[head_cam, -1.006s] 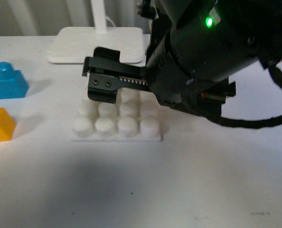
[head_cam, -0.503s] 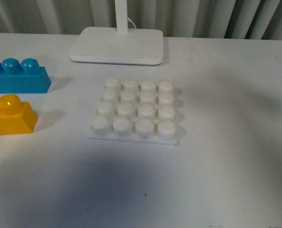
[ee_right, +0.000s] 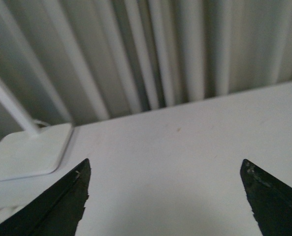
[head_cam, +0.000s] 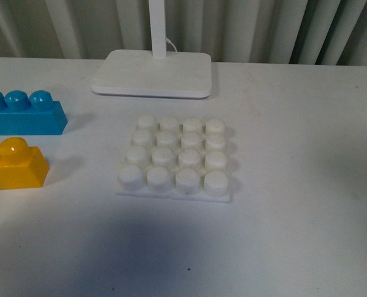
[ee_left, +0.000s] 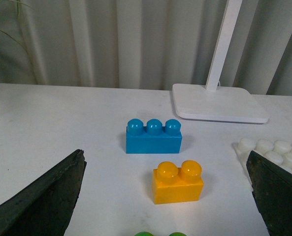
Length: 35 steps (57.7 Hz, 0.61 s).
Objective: Insert yellow block into base center
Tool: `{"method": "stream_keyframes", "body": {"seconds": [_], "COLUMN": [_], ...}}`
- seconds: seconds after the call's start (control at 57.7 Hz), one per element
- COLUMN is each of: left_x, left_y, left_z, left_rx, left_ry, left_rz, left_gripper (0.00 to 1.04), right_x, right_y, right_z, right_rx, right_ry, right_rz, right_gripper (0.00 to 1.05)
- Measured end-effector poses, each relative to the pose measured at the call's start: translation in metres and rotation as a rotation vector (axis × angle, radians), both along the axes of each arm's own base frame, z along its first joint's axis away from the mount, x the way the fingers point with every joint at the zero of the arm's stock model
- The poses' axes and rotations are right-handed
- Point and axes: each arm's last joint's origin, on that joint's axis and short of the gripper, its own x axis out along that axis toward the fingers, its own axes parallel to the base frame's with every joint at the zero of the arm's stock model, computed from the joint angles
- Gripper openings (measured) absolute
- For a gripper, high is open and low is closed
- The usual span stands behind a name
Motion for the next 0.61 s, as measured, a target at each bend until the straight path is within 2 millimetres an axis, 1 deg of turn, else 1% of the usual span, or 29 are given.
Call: {"method": "stream_keyframes", "body": {"seconds": [0.035,0.052,0.069,0.104,0.121,0.173,0.191,0.243,0.26,0.277,0.312,0.347,0.434,0.607], "left_x": [0.000,0.000,0.000,0.000,0.000,0.000,0.000,0.000,0.000,0.000,0.000,0.000,0.000,0.000], "left_y": [0.000,0.000,0.000,0.000,0.000,0.000,0.000,0.000,0.000,0.000,0.000,0.000,0.000,0.000], "left_z": [0.000,0.000,0.000,0.000,0.000,0.000,0.000,0.000,0.000,0.000,0.000,0.000,0.000,0.000], "left_rx": [0.000,0.000,0.000,0.000,0.000,0.000,0.000,0.000,0.000,0.000,0.000,0.000,0.000,0.000], "left_ry": [0.000,0.000,0.000,0.000,0.000,0.000,0.000,0.000,0.000,0.000,0.000,0.000,0.000,0.000], "left_rz": [0.000,0.000,0.000,0.000,0.000,0.000,0.000,0.000,0.000,0.000,0.000,0.000,0.000,0.000], "left_gripper": [0.98,0.98,0.98,0.98,0.98,0.98,0.98,0.98,0.98,0.98,0.98,0.98,0.98,0.98], "right_x": [-0.002,-0.004,-0.005,-0.009,-0.010,-0.014,-0.015,-0.018,-0.019,-0.020,-0.023,-0.026,-0.030,-0.038], "right_y": [0.001,0.002,0.003,0.004,0.005,0.007,0.008,0.010,0.010,0.011,0.015,0.020,0.023,0.022], "right_z": [-0.004,-0.008,-0.009,-0.013,-0.014,-0.021,-0.023,-0.031,-0.032,-0.035,-0.041,-0.044,-0.050,-0.062], "right_rx": [-0.040,-0.081,-0.090,-0.117,-0.121,-0.143,-0.147,-0.156,-0.156,-0.159,-0.165,-0.167,-0.171,-0.174], "right_ry": [-0.040,-0.069,-0.077,-0.094,-0.096,-0.101,-0.100,-0.093,-0.092,-0.088,-0.085,-0.090,-0.097,-0.093], "right_rz": [-0.010,-0.012,-0.012,-0.013,-0.012,-0.012,-0.012,-0.010,-0.008,-0.008,-0.034,-0.018,0.002,-0.004], "right_gripper": [0.82,0.76,0.75,0.67,0.66,0.55,0.53,0.42,0.41,0.37,0.26,0.17,0.01,0.01]}}
